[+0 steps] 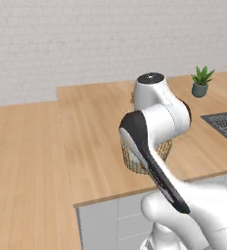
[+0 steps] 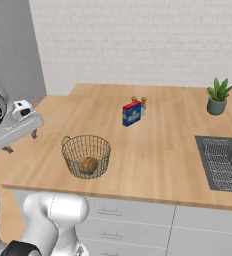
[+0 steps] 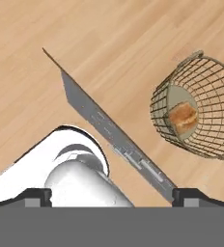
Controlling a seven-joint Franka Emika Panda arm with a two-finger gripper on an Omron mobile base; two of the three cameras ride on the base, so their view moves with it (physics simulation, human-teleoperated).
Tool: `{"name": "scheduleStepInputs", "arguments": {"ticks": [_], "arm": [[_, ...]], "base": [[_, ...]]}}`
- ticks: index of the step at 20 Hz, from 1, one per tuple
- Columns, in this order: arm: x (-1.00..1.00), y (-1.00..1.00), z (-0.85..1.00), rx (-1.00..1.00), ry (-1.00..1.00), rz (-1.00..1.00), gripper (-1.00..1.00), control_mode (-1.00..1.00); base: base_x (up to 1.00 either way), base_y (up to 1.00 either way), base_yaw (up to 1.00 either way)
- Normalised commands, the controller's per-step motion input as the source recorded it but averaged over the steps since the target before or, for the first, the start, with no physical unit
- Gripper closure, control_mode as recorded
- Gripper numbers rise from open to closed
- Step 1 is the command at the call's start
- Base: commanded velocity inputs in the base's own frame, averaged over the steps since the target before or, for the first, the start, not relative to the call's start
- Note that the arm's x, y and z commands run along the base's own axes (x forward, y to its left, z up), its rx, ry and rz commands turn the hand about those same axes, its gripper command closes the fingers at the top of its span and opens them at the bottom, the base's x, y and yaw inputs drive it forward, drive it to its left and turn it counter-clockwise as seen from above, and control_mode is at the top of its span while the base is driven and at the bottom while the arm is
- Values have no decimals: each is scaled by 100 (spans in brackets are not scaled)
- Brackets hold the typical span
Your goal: Open the cabinet, pick up the bread from the cabinet and place it in the basket. Then move the basket to the dining counter.
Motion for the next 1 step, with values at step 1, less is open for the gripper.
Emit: {"name": "scheduleStepInputs", "arguments": {"ticks": [1], "arm": [[-84,75,0,-18,-5,0,-100,-100]], "base": [[0,0,0]]}}
